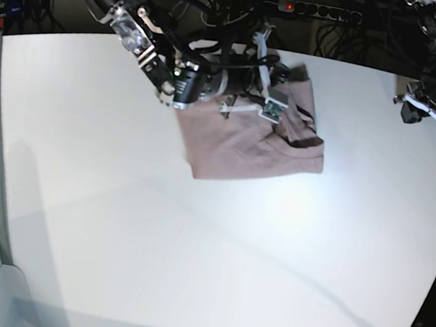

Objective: Layout the t-shirt on the table in an organized manner, then fold the t-shirt properly
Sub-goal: 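Release the shirt with the right gripper and move it aside, then grasp the bundle edge with the left gripper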

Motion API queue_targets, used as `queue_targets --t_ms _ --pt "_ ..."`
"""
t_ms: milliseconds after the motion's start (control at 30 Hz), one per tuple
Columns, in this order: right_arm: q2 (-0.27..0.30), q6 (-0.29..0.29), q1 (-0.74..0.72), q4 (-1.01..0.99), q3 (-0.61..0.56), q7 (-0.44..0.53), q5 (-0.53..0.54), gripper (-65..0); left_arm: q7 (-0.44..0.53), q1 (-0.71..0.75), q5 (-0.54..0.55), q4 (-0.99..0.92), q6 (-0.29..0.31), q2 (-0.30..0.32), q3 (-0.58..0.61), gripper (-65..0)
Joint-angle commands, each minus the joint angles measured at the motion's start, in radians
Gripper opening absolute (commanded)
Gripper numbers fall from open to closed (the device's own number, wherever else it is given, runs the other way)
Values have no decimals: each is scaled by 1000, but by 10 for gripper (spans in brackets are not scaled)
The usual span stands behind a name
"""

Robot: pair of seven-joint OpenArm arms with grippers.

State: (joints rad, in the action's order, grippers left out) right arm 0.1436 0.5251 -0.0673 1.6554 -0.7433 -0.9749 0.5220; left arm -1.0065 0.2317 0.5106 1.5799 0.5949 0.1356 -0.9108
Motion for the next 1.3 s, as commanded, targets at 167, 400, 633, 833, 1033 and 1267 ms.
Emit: queue_targets --t_ms 167,400,633,833,1033,1267 --pt "75 0 11 254 26 23 23 -650 15 7 18 52 3 17 -6 -606" --pt "97 5 30 297 198 -59 25 -623 -67 44 230 149 3 20 -4 -419" --pt "123 5 59 297 248 -83 25 -459 -196 33 441 141 3 26 114 -375" --pt "139 7 93 299 305 -86 25 -414 -197 30 463 149 3 17 301 -338" --pt "189 7 102 299 313 -86 25 -415 -160 15 469 138 12 16 390 -34" --pt "207 7 110 299 313 -86 25 -417 -119 -5 458 32 24 14 404 0"
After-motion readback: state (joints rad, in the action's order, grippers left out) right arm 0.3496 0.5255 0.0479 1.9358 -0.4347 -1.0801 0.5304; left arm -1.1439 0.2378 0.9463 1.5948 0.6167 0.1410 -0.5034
